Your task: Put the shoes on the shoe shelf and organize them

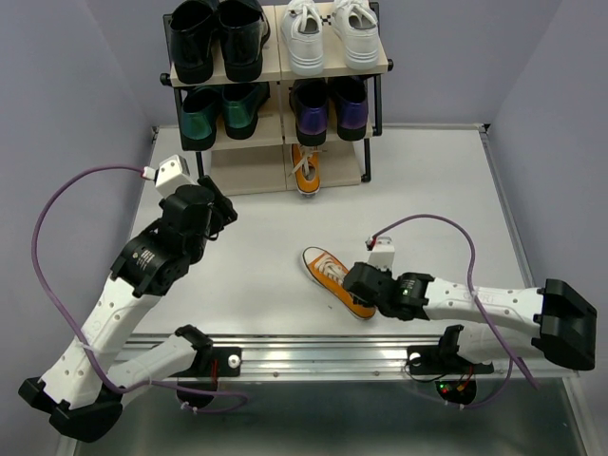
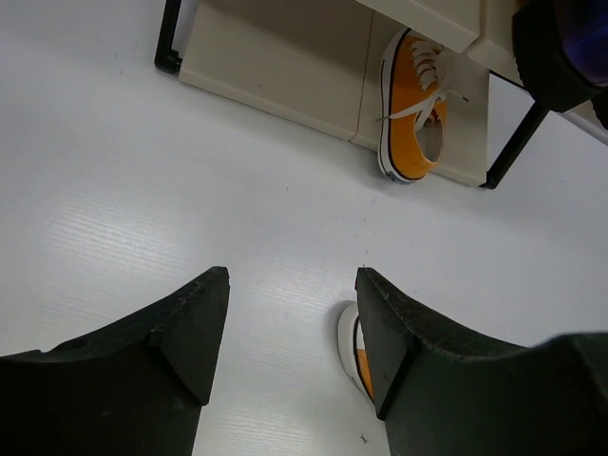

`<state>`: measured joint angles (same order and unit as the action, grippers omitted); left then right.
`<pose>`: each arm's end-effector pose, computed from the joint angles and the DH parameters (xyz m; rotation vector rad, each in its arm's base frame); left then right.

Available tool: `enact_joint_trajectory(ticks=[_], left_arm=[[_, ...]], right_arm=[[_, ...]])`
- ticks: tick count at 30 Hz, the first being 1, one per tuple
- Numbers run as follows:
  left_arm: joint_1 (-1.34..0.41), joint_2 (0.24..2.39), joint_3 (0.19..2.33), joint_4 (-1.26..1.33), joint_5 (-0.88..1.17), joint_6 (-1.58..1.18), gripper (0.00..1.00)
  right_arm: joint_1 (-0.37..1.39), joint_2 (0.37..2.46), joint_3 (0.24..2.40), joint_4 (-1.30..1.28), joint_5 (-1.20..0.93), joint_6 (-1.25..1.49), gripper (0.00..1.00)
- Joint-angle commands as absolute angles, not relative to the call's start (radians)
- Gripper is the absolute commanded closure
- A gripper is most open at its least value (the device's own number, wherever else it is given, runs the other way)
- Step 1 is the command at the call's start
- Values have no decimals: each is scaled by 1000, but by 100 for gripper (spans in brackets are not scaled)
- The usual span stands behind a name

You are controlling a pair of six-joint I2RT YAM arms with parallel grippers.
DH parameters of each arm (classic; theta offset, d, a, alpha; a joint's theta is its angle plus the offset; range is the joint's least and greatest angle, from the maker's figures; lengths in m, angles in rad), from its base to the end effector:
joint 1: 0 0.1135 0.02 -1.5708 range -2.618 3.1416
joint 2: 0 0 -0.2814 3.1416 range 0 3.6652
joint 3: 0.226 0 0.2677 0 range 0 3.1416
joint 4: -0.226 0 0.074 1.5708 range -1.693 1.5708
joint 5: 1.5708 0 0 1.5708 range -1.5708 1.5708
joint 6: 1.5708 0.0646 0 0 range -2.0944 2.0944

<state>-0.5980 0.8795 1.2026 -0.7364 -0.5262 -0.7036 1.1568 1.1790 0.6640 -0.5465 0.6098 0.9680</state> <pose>0.1735 -0.0790 0.4179 -0.4368 1.8913 -0.3471 0.1268 0.1966 0.1864 -0.0301 2.3753 0.1756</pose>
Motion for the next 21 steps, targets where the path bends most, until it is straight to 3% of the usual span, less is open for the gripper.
enact_joint_trajectory(ticks=[1,7,10,11,13,17,21], left_arm=[[-594,862,1189,-695,-531,-695,33],[-594,862,1166,-677,-520,-698,33],[-594,861,1160,-670,-515,-698,33],[-594,861,1158,-669,-515,-698,33],[-594,861,1160,-667,-515,-696,33],[-594,864,1155,-661,-517,-693,33],[-594,871,1150,-643,-496,-684,33]], right_arm=[[1141,1187,661,-557,589,974,53],[1141,1227,641,-549,565,976,59],[1141,1256,638,-529,554,965,72],[1141,1268,637,-523,552,965,84],[1132,1269,640,-512,567,968,99],[1079,1223,641,-479,624,941,99],[913,1158,650,-378,601,847,99]])
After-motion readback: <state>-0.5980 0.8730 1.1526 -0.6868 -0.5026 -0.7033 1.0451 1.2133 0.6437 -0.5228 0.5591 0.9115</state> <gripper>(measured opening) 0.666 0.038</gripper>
